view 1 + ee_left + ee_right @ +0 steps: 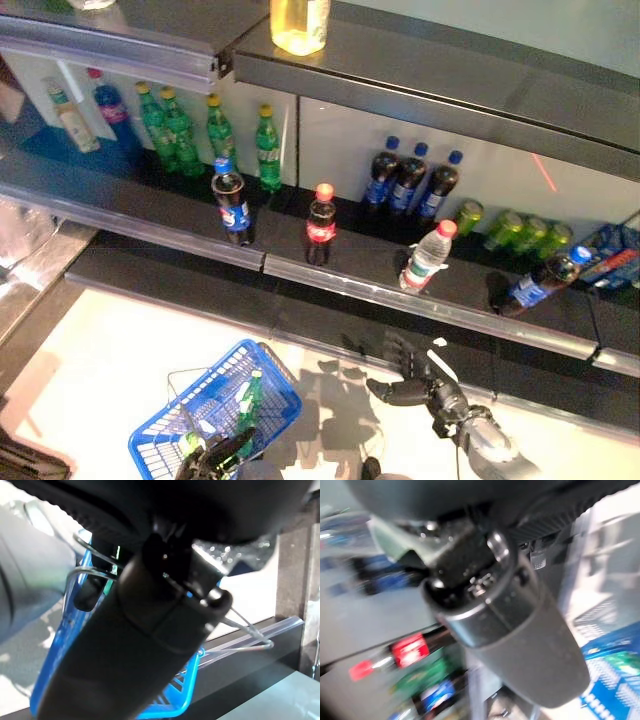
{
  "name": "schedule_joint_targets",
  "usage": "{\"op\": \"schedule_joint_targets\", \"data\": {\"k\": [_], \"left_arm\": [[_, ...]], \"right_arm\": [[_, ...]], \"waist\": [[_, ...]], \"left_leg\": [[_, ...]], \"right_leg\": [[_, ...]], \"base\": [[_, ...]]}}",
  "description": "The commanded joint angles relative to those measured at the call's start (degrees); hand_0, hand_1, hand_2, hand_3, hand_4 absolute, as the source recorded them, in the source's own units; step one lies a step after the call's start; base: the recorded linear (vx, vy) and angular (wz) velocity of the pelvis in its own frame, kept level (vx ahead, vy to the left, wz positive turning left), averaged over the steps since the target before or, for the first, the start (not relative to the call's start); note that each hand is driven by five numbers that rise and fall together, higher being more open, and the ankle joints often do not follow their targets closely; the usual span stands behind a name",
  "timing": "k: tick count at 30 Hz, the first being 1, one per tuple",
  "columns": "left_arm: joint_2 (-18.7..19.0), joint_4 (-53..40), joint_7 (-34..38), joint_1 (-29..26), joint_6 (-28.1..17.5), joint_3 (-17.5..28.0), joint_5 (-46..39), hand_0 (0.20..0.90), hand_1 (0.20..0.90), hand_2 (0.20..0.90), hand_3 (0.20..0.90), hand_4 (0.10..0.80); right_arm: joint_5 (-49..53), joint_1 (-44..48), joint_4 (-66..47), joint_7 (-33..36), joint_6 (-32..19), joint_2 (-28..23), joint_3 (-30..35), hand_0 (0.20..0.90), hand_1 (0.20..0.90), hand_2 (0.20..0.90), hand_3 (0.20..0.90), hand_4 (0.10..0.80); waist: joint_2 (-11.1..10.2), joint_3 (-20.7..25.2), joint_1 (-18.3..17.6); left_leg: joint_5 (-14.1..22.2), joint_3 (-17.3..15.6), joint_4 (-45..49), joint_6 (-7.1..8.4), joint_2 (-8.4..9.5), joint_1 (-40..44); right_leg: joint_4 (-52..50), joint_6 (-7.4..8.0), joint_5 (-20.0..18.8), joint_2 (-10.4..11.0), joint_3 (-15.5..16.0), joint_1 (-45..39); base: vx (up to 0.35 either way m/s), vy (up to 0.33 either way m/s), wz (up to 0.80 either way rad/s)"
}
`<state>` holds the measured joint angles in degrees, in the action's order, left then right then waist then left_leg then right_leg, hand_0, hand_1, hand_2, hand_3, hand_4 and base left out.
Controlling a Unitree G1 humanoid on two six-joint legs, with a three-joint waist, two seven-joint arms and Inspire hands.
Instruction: Pick up the drink and place into the basket.
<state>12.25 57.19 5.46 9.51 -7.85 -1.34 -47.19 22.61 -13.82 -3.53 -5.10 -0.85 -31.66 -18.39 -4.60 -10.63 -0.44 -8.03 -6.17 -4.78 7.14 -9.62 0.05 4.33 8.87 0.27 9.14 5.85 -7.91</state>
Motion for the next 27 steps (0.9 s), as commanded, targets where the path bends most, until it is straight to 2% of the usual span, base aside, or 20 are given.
{"op": "schedule_joint_targets", "data": {"k": [1,8,12,16,18,22,27], "left_arm": [[4.2,-5.0,-2.6,-0.1,-6.1,1.9,2.0,0.3,0.3,0.3,0.2,0.1],[2.3,-1.3,-4.4,1.0,-7.9,2.4,3.7,0.3,0.3,0.3,0.2,0.1],[1.0,0.1,-4.5,1.6,-8.7,2.7,4.3,0.3,0.3,0.3,0.2,0.1],[0.4,0.7,-4.6,1.7,-9.5,2.3,3.9,0.3,0.3,0.3,0.2,0.1],[0.3,0.7,-4.5,1.8,-9.7,2.2,3.5,0.3,0.3,0.3,0.2,0.1],[-0.2,0.3,-4.2,2.9,-10.2,1.7,2.9,0.3,0.3,0.3,0.2,0.1],[-0.1,-0.5,-3.9,3.2,-9.6,1.4,2.8,0.3,0.3,0.3,0.2,0.1]], "right_arm": [[4.3,3.2,-12.2,-3.5,-10.8,-4.6,6.7,0.9,0.9,0.9,0.9,0.8],[12.0,4.7,-20.8,-1.9,-17.6,-4.8,14.6,0.9,0.9,0.9,0.9,0.8],[10.5,4.8,-23.9,5.8,-22.4,-2.8,18.3,0.9,0.9,0.9,0.9,0.8],[9.8,4.7,-24.0,12.5,-24.7,-1.2,19.7,0.9,0.9,0.9,0.9,0.8],[9.3,4.5,-23.9,14.0,-24.8,-0.7,19.6,0.9,0.9,0.9,0.9,0.8],[4.7,3.2,-22.3,21.3,-24.1,0.4,19.3,0.9,0.9,0.9,0.9,0.8],[3.1,2.0,-18.5,24.0,-21.8,0.1,17.1,0.9,0.9,0.9,0.9,0.8]], "waist": [[0.6,2.7,0.3],[1.1,3.8,-0.4],[1.8,4.5,-1.1],[2.4,4.4,-1.5],[2.6,4.3,-1.6],[3.4,4.0,-1.8],[3.9,3.1,-1.7]], "left_leg": [[5.8,-0.1,6.6,0.63,-2.05,-0.9],[6.5,-0.5,6.3,0.58,-2.62,0.2],[6.9,-0.5,6.1,0.5,-2.65,0.7],[7.1,-0.3,6.5,0.53,-2.74,0.8],[7.2,-0.3,6.7,0.53,-2.72,0.8],[7.4,0.0,6.9,0.4,-2.34,1.1],[7.6,0.7,8.2,0.35,-1.84,0.3]], "right_leg": [[-6.0,2.09,0.6,3.5,0.0,3.5],[-6.4,1.78,1.3,3.1,-0.3,3.6],[-7.3,1.44,1.9,2.8,-0.7,4.2],[-8.6,1.09,2.6,2.6,-0.6,4.9],[-8.9,1.0,2.7,2.5,-0.6,5.1],[-9.9,0.71,3.2,2.5,-0.1,5.5],[-11.9,0.37,3.7,2.8,0.3,6.4]], "base": [[0.034,0.018,-0.08],[0.045,-0.001,-0.04],[0.048,0.012,-0.01],[0.016,0.011,0.0],[0.0,0.0,0.0],[0.033,0.028,0.0],[0.022,0.016,0.04]]}}
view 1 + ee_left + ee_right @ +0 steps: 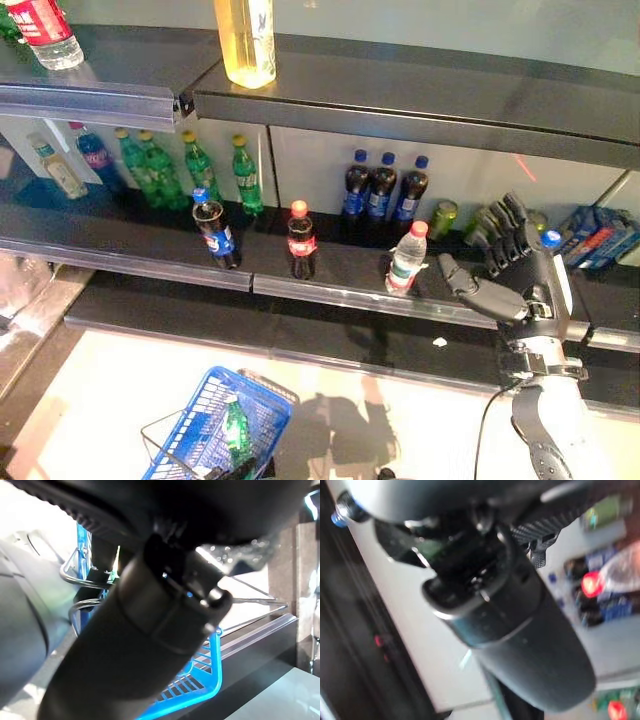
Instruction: Pick up the drink and place into the basket.
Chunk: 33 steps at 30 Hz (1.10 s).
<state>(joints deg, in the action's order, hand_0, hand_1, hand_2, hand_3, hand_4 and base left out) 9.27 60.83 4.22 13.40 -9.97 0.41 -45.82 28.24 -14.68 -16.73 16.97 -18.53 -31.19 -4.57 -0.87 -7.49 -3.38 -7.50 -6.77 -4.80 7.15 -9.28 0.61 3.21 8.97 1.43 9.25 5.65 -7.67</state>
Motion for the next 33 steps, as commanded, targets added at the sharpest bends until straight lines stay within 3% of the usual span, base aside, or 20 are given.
{"op": "schedule_joint_targets", "data": {"k": [1,11,19,33], "left_arm": [[3.0,-4.4,-2.7,-0.7,-7.4,-0.8,1.1,0.3,0.3,0.3,0.2,0.1],[2.5,-6.2,-1.7,-3.8,-8.0,-6.7,-1.2,0.3,0.3,0.3,0.2,0.1],[3.9,-5.6,-2.8,-7.7,-9.0,-9.9,-3.0,0.3,0.3,0.3,0.2,0.1],[6.2,-9.0,-2.3,-15.2,-10.7,-12.2,-5.5,0.3,0.3,0.3,0.2,0.1]], "right_arm": [[-2.2,3.0,-4.7,2.1,-4.1,-0.6,2.6,0.9,0.9,0.9,0.9,0.8],[-8.3,10.4,0.5,12.0,-3.5,-1.9,-2.2,0.9,0.9,0.9,0.9,0.8],[-10.9,22.2,7.1,21.1,-3.5,-3.5,-1.1,0.9,0.9,0.9,0.9,0.8],[-10.3,36.9,15.9,23.0,-1.9,-3.3,-2.5,0.9,0.9,0.9,0.9,0.8]], "waist": [[0.3,-0.5,1.3],[2.3,-4.9,2.6],[4.1,-10.2,4.1],[4.3,-17.4,5.0]], "left_leg": [[7.1,1.5,8.7,0.34,-2.12,-0.5],[6.8,4.0,11.6,-0.08,0.29,-4.3],[5.9,5.6,11.3,-0.58,2.25,-7.5],[5.3,7.1,14.0,-1.31,3.17,-14.8]], "right_leg": [[-11.4,0.15,2.7,2.8,0.6,6.6],[-15.6,-1.19,3.2,3.6,1.3,10.1],[-14.9,-1.21,1.7,4.4,1.4,13.1],[-15.9,-1.54,-0.4,4.8,0.7,19.9]], "base": [[0.022,0.037,0.07],[0.009,0.055,0.06],[-0.065,0.05,0.08],[-0.076,-0.022,0.0]]}}
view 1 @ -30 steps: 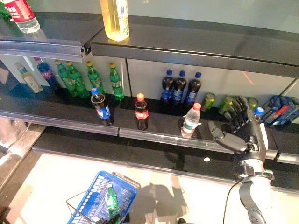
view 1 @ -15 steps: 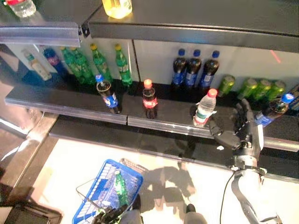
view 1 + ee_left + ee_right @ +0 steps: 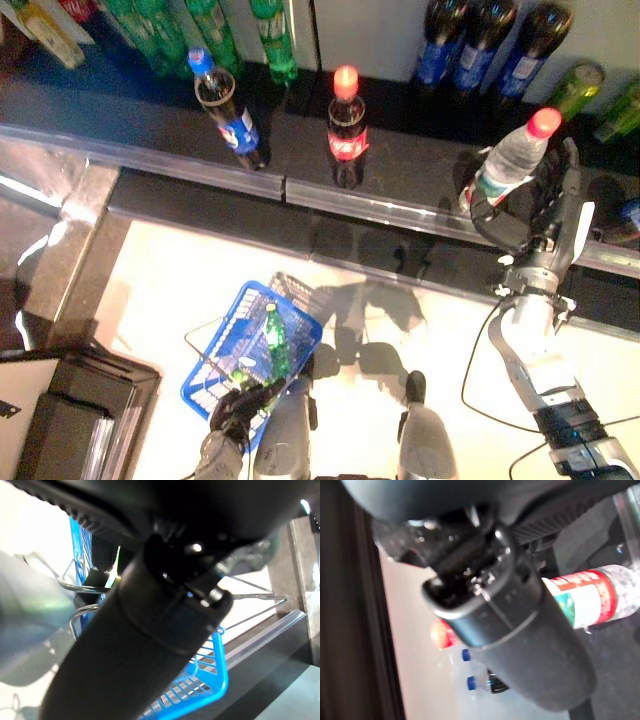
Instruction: Pick up the drink and place into the basket.
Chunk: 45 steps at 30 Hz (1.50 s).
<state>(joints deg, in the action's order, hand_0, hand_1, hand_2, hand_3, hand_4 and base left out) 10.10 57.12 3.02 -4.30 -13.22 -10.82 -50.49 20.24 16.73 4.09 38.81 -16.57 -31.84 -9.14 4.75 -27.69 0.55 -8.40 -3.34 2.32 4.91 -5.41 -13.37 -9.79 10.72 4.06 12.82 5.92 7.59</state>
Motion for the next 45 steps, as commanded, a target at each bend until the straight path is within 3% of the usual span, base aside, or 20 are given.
{"op": "schedule_joint_targets", "data": {"k": [1,13,26,41,42,43,44,45], "left_arm": [[5.5,-5.4,-1.0,1.7,-7.6,-1.3,-0.9,0.3,0.3,0.3,0.2,0.1],[5.1,-6.1,0.0,-1.2,-7.7,-1.0,-0.1,0.3,0.3,0.3,0.2,0.1],[5.1,-6.6,-0.7,-2.5,-7.7,-2.3,-0.9,0.3,0.3,0.3,0.2,0.1],[6.1,-8.5,0.0,-3.5,-6.9,-3.5,-1.4,0.3,0.3,0.3,0.2,0.1],[6.2,-8.5,-0.1,-3.6,-6.8,-3.5,-1.5,0.3,0.3,0.3,0.2,0.1],[6.3,-8.6,-0.1,-3.6,-6.6,-3.4,-1.5,0.3,0.3,0.3,0.2,0.1],[6.4,-8.7,-0.3,-3.6,-6.5,-3.4,-1.5,0.3,0.3,0.3,0.2,0.1],[6.4,-8.7,-0.4,-3.5,-6.5,-3.4,-1.5,0.3,0.3,0.3,0.2,0.1]], "right_arm": [[-2.0,6.4,-4.3,0.7,-3.8,-2.4,1.9,0.9,0.9,0.9,0.9,0.8],[-2.3,10.4,-0.7,-0.1,-3.5,0.4,1.7,0.9,0.9,0.9,0.9,0.8],[3.5,15.7,5.5,-0.3,-4.8,-0.9,5.5,0.9,0.9,0.9,0.9,0.8],[3.5,26.2,8.3,1.0,-5.1,-5.0,6.2,0.9,0.9,0.9,0.9,0.8],[3.7,26.8,8.4,1.1,-5.0,-5.2,6.3,0.813,0.813,0.813,0.798,0.698],[3.9,27.1,8.4,1.1,-5.0,-5.4,6.3,0.813,0.813,0.813,0.798,0.698],[4.1,27.4,8.3,1.2,-5.0,-5.6,6.3,0.542,0.542,0.542,0.483,0.383],[4.2,27.6,8.3,1.4,-4.9,-5.7,6.3,0.42,0.42,0.42,0.34,0.24]], "waist": [[-1.3,2.2,1.2],[-1.1,-0.9,1.2],[-0.2,-2.1,2.0],[0.3,-2.1,3.8],[0.2,-2.1,3.9],[0.2,-2.1,4.0],[0.2,-2.1,4.0],[0.1,-2.1,4.1]], "left_leg": [[6.2,3.8,7.0,0.82,-0.61,-1.4],[5.7,4.1,7.3,0.14,0.0,-4.0],[6.0,4.0,8.2,-0.38,0.63,-5.3],[6.3,4.5,10.3,-1.34,1.73,-9.0],[6.4,4.4,10.8,-1.43,1.71,-9.4],[6.5,4.5,11.1,-1.46,1.73,-9.6],[6.7,4.6,11.8,-1.46,1.72,-10.1],[6.7,4.6,12.1,-1.47,1.69,-10.2]], "right_leg": [[-2.9,-3.32,-3.3,1.3,0.5,5.1],[-3.6,-3.9,-3.9,0.6,0.2,8.4],[-5.0,-4.54,-3.7,0.7,0.9,10.1],[-7.9,-5.02,-3.3,0.6,1.7,14.1],[-8.5,-5.15,-3.1,0.6,1.8,14.5],[-8.9,-5.21,-3.0,0.6,1.9,14.7],[-9.5,-5.3,-2.8,0.6,1.9,15.0],[-9.8,-5.35,-2.7,0.6,2.0,15.2]], "base": [[-0.045,-0.048,-0.01],[-0.014,-0.017,0.0],[-0.001,0.0,0.0],[-0.002,0.008,-0.01],[-0.031,0.002,-0.02],[-0.03,0.002,-0.01],[0.0,0.0,0.0],[-0.03,-0.004,0.01]]}}
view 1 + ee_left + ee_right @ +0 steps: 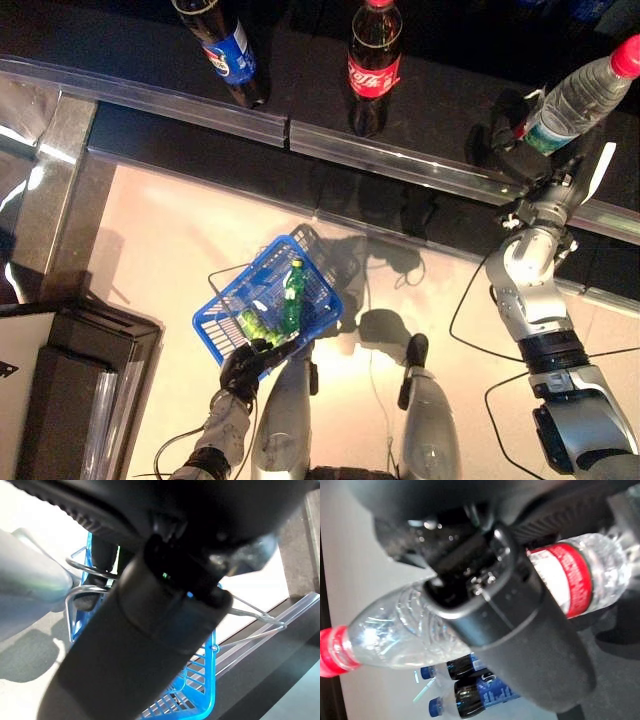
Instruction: Pick up the drink and place into the basket.
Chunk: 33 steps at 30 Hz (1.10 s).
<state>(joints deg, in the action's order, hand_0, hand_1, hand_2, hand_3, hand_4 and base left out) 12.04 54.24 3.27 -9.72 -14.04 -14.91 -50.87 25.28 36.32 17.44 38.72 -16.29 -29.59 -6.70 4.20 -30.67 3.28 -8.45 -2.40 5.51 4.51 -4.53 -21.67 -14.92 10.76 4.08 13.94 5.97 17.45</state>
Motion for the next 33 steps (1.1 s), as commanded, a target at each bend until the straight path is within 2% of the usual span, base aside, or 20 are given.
{"op": "schedule_joint_targets", "data": {"k": [1,13,22,24,29,33], "left_arm": [[4.5,-5.9,-0.8,1.9,-5.6,0.5,-1.0,0.3,0.3,0.3,0.2,0.1],[4.8,-7.0,-1.8,2.3,-6.5,0.6,-1.1,0.3,0.3,0.3,0.2,0.1],[5.3,-10.8,-3.3,3.0,-8.6,2.1,-2.2,0.3,0.3,0.3,0.2,0.1],[5.1,-13.0,-4.9,3.5,-8.6,3.2,-6.0,0.3,0.3,0.3,0.2,0.1],[5.2,-20.2,-8.2,5.9,-9.6,5.0,-6.9,0.3,0.3,0.3,0.2,0.1],[7.1,-32.0,-8.2,7.7,-8.9,6.4,-7.3,0.3,0.3,0.3,0.2,0.1]], "right_arm": [[-0.8,8.5,-4.8,1.7,-5.1,-8.2,4.1,0.3,0.3,0.3,0.2,0.1],[0.6,6.6,-3.8,0.6,-5.6,-8.8,6.4,0.3,0.3,0.3,0.2,0.1],[0.5,3.3,-9.1,-4.5,-5.6,-9.1,7.3,0.3,0.3,0.3,0.2,0.1],[-1.4,1.6,-12.4,-6.9,-5.2,-8.2,7.4,0.3,0.3,0.3,0.2,0.1],[-5.9,-3.2,-21.7,-14.2,-2.0,-7.4,6.4,0.3,0.3,0.3,0.2,0.1],[-3.2,-7.5,-29.1,-20.3,-0.8,-6.5,5.2,0.3,0.3,0.3,0.2,0.1]], "waist": [[0.6,0.9,1.4],[0.2,0.9,1.2],[0.5,0.9,0.6],[0.7,0.9,0.2],[0.8,1.8,-0.2],[0.2,3.2,0.1]], "left_leg": [[7.1,3.7,9.9,-1.13,0.69,-2.4],[8.7,3.7,13.9,-1.65,0.54,-3.3],[8.7,2.8,13.9,-1.48,0.63,-0.7],[8.7,2.8,13.8,-1.26,0.61,0.4],[8.6,3.4,13.1,-0.82,0.36,2.8],[8.6,3.8,12.4,-0.39,-0.09,4.8]], "right_leg": [[-5.5,-5.57,-2.4,-0.5,2.1,5.6],[-9.6,-6.36,-0.8,-0.4,1.9,6.5],[-11.3,-6.75,0.6,-0.3,2.0,4.3],[-11.8,-6.84,1.1,-0.3,1.8,3.4],[-12.7,-7.43,2.4,-0.4,1.4,1.6],[-12.9,-7.96,3.6,-0.9,2.0,-0.8]], "base": [[0.0,0.0,0.0],[-0.017,0.009,0.02],[-0.041,0.017,0.02],[-0.014,0.06,0.02],[0.006,0.057,0.04],[0.046,0.01,0.03]]}}
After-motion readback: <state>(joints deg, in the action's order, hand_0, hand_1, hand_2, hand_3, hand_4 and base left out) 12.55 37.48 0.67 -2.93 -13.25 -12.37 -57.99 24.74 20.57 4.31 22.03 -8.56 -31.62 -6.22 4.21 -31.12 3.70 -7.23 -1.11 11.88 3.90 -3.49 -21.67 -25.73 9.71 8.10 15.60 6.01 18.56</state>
